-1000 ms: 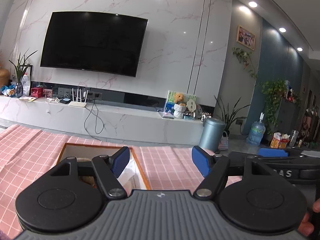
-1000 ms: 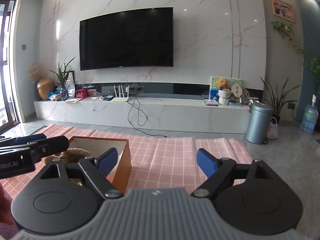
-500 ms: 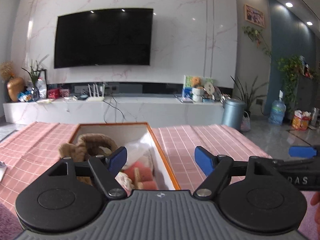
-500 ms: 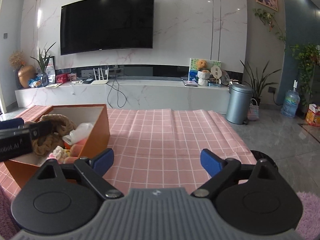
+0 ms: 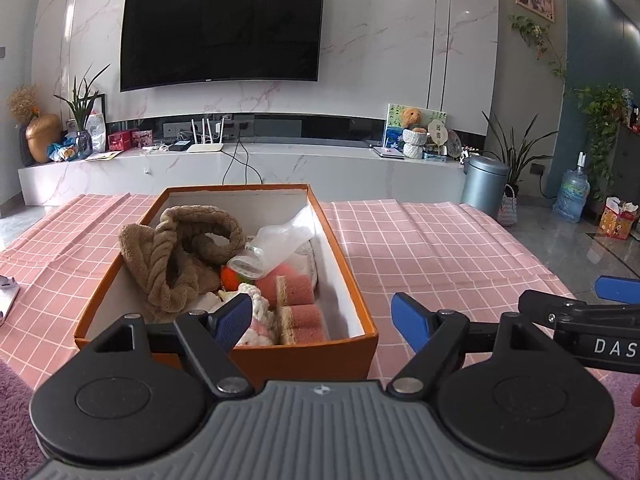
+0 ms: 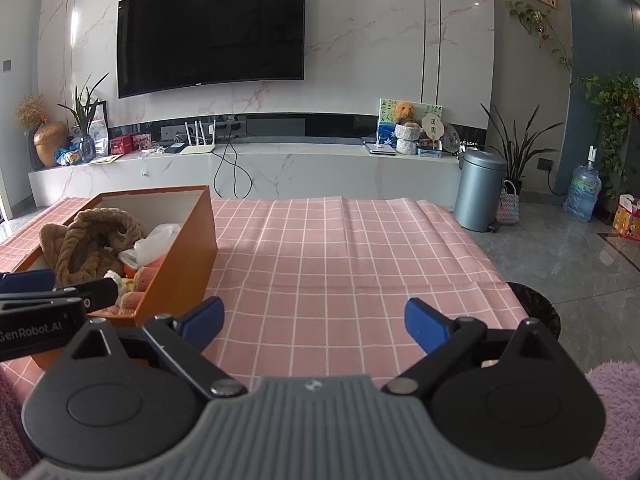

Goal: Organize soft objects

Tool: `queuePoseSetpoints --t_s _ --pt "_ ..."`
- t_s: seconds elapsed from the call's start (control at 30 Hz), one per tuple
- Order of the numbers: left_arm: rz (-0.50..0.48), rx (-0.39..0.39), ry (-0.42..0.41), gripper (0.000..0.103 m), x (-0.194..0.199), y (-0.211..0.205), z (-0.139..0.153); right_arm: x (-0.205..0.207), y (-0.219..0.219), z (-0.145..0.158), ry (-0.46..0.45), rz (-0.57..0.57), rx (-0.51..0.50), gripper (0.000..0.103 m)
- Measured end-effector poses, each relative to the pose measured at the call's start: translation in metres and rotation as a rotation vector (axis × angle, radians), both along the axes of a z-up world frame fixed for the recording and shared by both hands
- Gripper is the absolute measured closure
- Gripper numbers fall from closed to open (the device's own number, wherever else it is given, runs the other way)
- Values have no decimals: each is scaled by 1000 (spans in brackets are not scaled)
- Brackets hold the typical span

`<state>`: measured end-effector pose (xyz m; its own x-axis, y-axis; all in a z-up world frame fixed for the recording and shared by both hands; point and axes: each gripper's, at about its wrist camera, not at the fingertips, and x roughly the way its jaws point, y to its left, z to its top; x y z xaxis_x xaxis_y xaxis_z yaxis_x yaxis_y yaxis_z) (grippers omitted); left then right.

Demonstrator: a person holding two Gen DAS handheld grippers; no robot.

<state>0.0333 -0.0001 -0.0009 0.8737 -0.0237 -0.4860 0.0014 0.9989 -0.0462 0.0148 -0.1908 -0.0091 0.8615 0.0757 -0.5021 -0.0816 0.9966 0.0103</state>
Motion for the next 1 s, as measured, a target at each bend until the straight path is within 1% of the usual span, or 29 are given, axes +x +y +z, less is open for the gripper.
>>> queuePoseSetpoints --t_s 0.1,0.43,1.0 --pt "16 21 9 10 1 -1 0 1 -2 -2 10 -7 6 8" --pt "11 8 23 10 1 1 0 3 0 -4 19 -4 2 8" --pt "15 12 28 10 1 1 -1 3 0 -7 17 -5 0 8"
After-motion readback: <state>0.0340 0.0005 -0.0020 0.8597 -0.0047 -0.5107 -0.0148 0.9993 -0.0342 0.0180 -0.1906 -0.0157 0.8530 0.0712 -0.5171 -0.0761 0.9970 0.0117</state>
